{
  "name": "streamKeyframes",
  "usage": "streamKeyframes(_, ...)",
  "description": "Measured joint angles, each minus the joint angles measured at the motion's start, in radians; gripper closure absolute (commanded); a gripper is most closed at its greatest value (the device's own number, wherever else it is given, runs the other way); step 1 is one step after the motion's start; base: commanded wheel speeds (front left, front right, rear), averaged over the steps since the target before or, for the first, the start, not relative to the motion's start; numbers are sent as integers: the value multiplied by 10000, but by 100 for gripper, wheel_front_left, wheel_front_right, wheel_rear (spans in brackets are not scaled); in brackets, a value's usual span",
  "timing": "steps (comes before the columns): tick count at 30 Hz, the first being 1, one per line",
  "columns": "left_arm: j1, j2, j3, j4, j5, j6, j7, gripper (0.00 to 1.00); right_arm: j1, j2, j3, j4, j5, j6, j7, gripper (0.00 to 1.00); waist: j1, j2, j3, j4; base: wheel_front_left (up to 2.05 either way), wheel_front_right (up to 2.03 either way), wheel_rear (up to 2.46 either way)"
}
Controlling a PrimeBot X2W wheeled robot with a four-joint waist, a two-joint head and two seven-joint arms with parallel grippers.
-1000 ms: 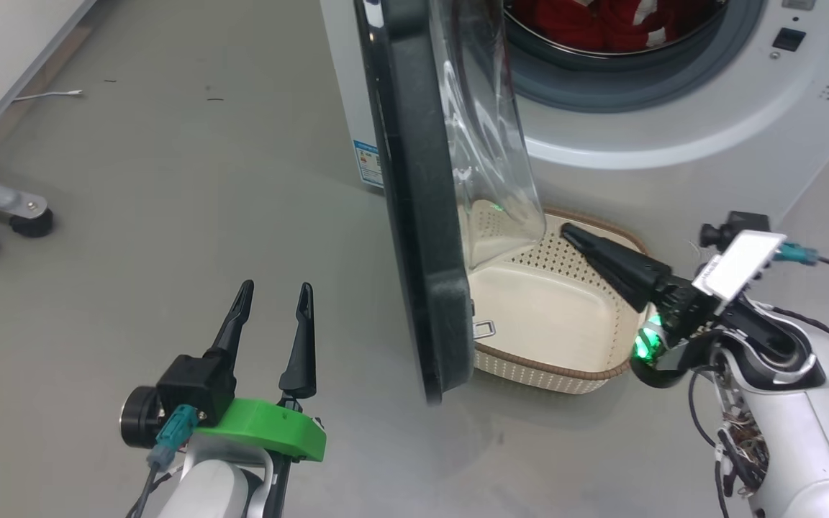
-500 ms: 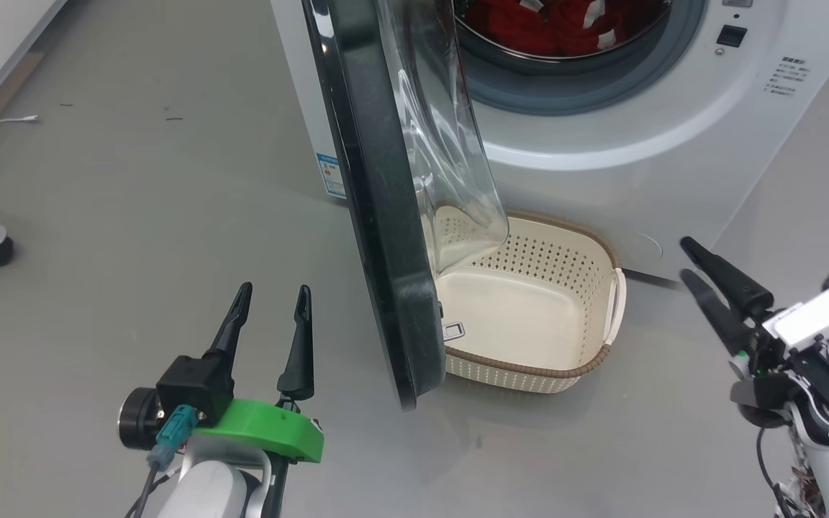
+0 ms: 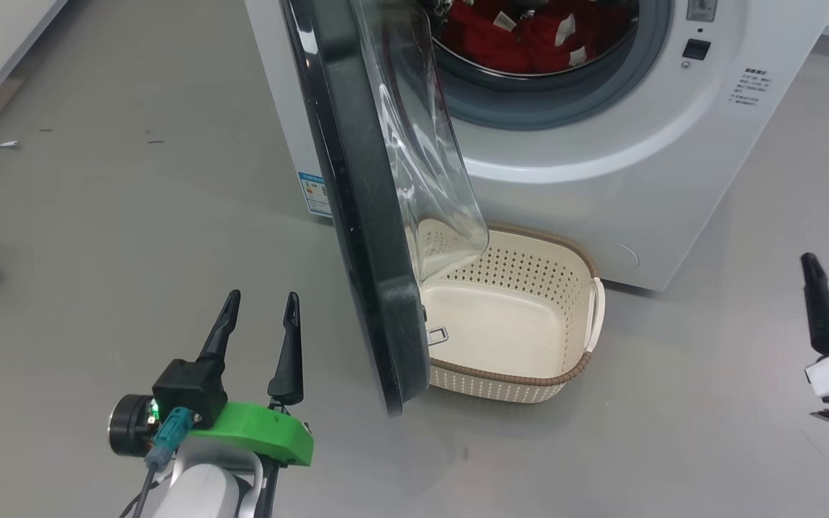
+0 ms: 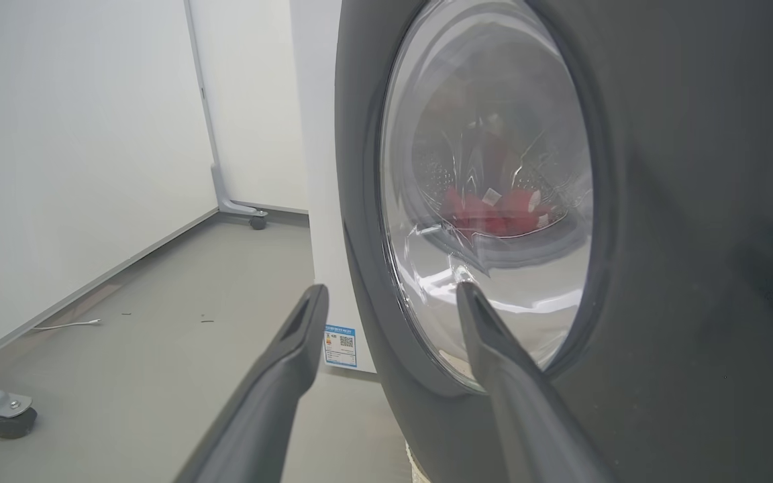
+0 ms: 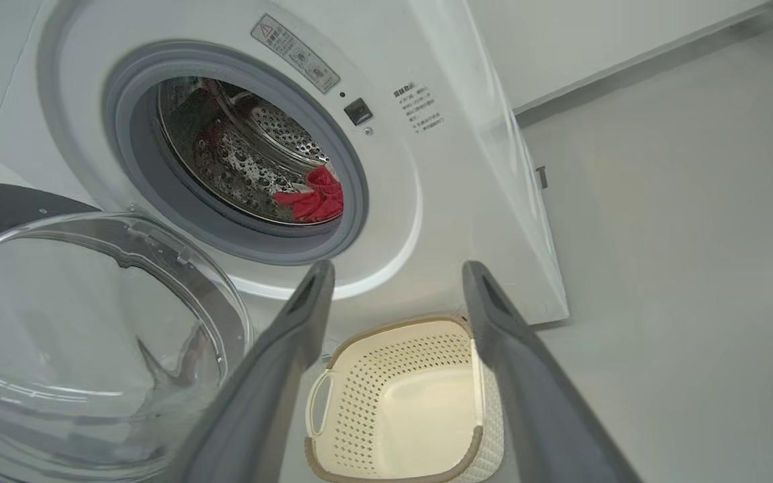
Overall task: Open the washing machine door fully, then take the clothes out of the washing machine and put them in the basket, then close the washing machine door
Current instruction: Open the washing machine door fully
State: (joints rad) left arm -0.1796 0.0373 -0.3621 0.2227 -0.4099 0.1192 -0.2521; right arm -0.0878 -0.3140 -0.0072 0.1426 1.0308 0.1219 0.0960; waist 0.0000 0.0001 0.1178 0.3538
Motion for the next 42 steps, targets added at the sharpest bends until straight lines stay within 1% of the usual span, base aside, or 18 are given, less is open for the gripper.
streamKeyframes(4, 10, 2, 50, 98, 100, 0, 0, 0, 317, -401, -23, -27, -1643, 0, -1356, 0, 0, 0, -103, -71, 0, 0, 0)
streamKeyframes(8, 15, 2, 56, 144, 150, 0, 0, 0, 621, -995, -69, -144, -3386, -13, -2614, 0, 0, 0, -160, -105, 0, 0, 0)
streamKeyframes(10, 15, 0, 86, 167, 157, 0, 0, 0, 697, -1151, -19, -163, -4038, -180, -3103, 0, 0, 0, -171, -109, 0, 0, 0)
streamKeyframes(13, 17, 0, 201, 201, 221, 0, 0, 0, 999, -1185, 102, -161, -4723, -554, -3703, 0, 0, 0, -198, -119, 0, 0, 0)
streamKeyframes(14, 17, 2, 240, 205, 236, 0, 0, 0, 1105, -1179, 134, -146, -4892, -642, -3731, 0, 0, 0, -208, -123, 0, 0, 0)
streamKeyframes(16, 26, 0, 309, 209, 238, 0, 0, 0, 1296, -1087, 155, -130, -5058, -838, -3684, 0, 0, 0, -224, -136, 0, 0, 0)
streamKeyframes(20, 73, 2, 364, 224, 247, 0, 0, 0, 1618, -696, 232, -100, -5321, -1168, -3595, 0, 0, 0, -254, -164, 0, 0, 0)
streamKeyframes(24, 139, 0, 380, 230, 247, 0, 0, 0, 1914, -226, 341, -84, -5348, -1342, -3591, 0, 0, 0, -279, -190, 0, 0, 0)
streamKeyframes(28, 204, 0, 389, 238, 247, 0, 0, 0, 2074, 157, 552, -121, -5446, -1348, -3565, 0, 0, 0, -282, -221, 0, 0, 0)
streamKeyframes(36, 211, 0, 407, 244, 247, 0, 0, 0, 2197, 654, 790, -508, -5948, -1335, -3565, 0, 0, 0, -261, -307, 0, 0, 0)
streamKeyframes(42, 216, 0, 420, 263, 245, 0, 0, 0, 2241, 809, 784, -606, -6111, -1319, -3565, 0, 0, 0, -248, -343, 0, 0, 0)
